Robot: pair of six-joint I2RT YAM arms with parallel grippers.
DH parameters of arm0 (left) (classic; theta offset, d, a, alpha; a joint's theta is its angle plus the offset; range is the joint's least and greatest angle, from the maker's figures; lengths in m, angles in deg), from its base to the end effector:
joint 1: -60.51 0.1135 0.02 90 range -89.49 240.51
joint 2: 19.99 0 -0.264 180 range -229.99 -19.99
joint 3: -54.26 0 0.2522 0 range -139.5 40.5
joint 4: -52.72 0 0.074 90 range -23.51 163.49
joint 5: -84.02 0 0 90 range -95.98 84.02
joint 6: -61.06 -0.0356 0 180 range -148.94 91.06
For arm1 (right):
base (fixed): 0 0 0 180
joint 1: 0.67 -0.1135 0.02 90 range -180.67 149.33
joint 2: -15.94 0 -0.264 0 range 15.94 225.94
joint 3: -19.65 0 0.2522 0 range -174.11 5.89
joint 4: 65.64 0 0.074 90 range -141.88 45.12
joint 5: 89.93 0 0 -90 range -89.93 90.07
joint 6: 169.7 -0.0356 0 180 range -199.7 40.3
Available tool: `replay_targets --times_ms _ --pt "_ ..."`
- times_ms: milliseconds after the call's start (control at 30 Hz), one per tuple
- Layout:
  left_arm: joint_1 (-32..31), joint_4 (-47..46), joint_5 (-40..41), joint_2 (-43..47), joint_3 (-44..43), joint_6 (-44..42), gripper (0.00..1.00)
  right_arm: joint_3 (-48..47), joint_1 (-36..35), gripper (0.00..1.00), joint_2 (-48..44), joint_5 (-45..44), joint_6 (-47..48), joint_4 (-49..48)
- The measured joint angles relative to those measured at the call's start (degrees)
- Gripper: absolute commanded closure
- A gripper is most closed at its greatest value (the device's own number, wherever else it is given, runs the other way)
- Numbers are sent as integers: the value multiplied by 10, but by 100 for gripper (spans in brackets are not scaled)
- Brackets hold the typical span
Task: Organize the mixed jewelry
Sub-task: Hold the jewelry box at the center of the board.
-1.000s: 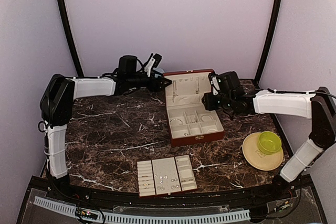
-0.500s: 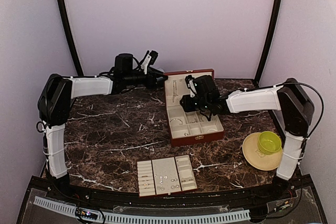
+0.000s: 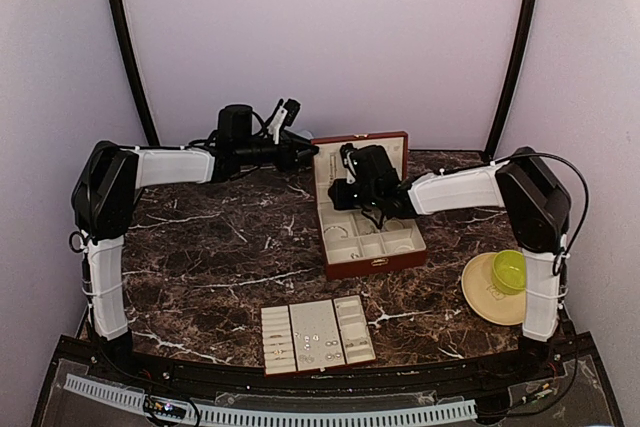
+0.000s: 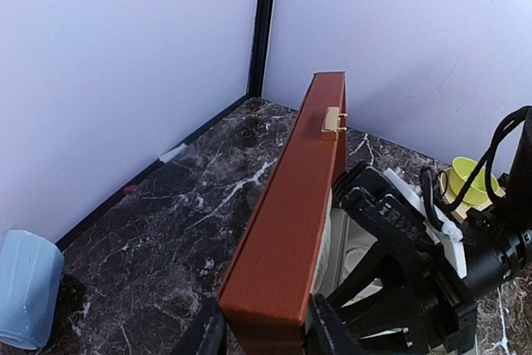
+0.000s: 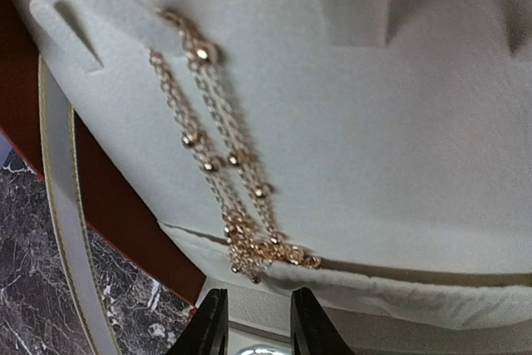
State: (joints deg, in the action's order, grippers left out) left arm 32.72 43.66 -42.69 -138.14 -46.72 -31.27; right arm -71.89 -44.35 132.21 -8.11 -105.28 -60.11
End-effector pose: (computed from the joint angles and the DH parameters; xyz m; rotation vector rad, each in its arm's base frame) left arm 0.4209 -0.2459 0.2574 0.9110 1.5090 -0.8720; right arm 0.3364 0.3142 0.1897 -0.2504 2.1317 0.5737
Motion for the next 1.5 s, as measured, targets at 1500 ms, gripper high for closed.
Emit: replay_targets --times_ms 1500 --pt "2 -6 17 0 1 12 78 -36 3 100 -24 -19 -35 -16"
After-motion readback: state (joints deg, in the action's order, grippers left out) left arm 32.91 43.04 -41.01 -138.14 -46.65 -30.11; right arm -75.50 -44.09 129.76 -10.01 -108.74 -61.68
